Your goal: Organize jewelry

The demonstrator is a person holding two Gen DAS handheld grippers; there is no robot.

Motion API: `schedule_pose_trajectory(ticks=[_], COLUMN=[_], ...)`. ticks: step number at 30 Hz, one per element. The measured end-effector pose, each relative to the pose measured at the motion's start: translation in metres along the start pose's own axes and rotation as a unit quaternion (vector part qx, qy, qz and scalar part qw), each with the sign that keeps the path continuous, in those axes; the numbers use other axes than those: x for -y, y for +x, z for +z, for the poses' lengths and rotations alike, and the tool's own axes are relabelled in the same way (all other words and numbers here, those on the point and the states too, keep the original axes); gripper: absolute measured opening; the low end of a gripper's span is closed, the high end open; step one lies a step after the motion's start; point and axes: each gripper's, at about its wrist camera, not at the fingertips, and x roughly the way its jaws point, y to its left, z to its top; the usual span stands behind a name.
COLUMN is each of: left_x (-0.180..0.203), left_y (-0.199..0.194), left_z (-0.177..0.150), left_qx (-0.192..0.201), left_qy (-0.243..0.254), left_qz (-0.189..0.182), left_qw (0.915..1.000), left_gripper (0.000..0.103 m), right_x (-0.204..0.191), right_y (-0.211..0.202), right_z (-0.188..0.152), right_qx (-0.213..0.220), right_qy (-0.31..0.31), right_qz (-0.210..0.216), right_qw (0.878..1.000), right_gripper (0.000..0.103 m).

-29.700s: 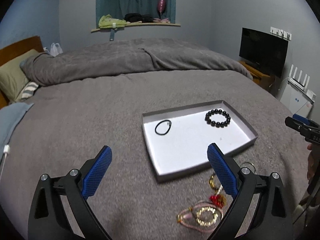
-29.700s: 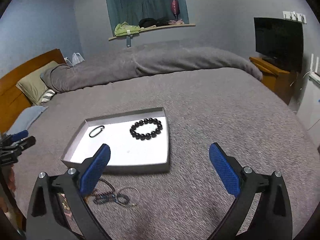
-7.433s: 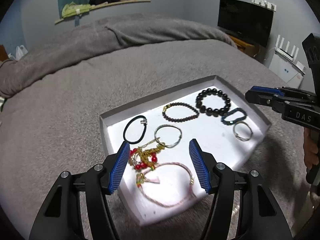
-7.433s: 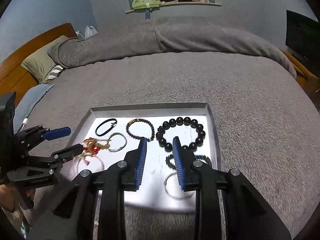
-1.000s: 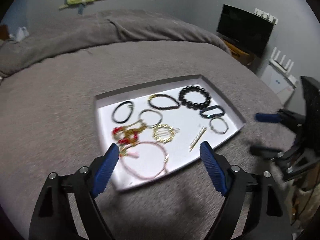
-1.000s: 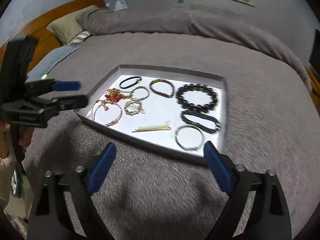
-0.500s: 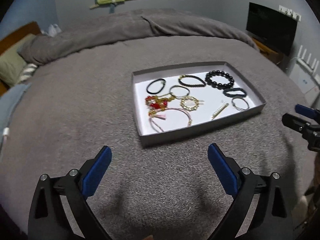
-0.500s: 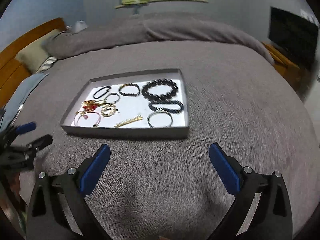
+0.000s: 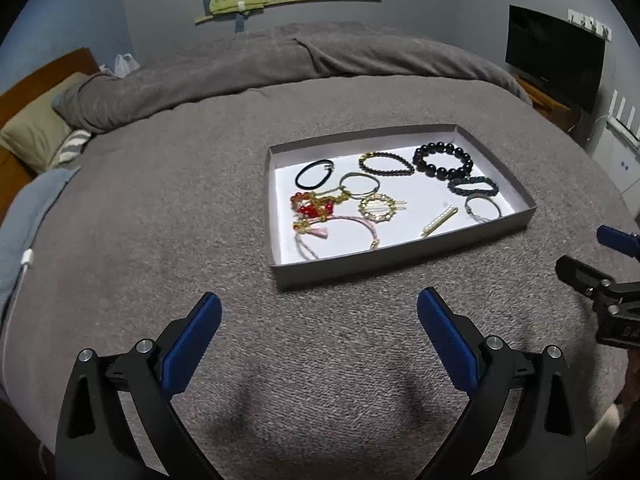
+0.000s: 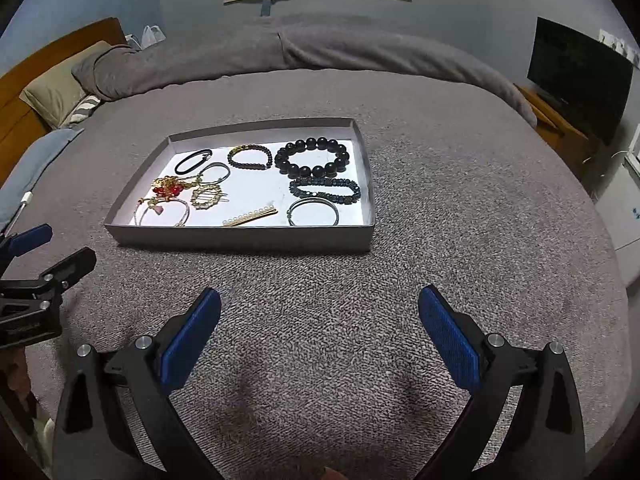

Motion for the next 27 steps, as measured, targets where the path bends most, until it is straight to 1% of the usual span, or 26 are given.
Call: schedule_pose_trajectory(ticks=[6,27], left_x=[-0.0039,-0.0063], left_y=[0.002,-0.0037], left_z=[-0.0011,0.0002], left_qx=[-0.007,-0.002], left_qy=[-0.009,-0.01], left_qz=[-0.009,-0.012], left_qw=[0.9999,0.9999], left_gripper=[0.098,0.098], right_x=[0.0021,0.0014], right_y=[-0.0008,-0.0099], right_z=[-0.0003,0.0016], right_qx=[0.0,0.011], right_qy=[0.005,0.0], right_qz=[0.001,-0.002], right_qw=[1.0,1.0], right_gripper=[0.097,0.097])
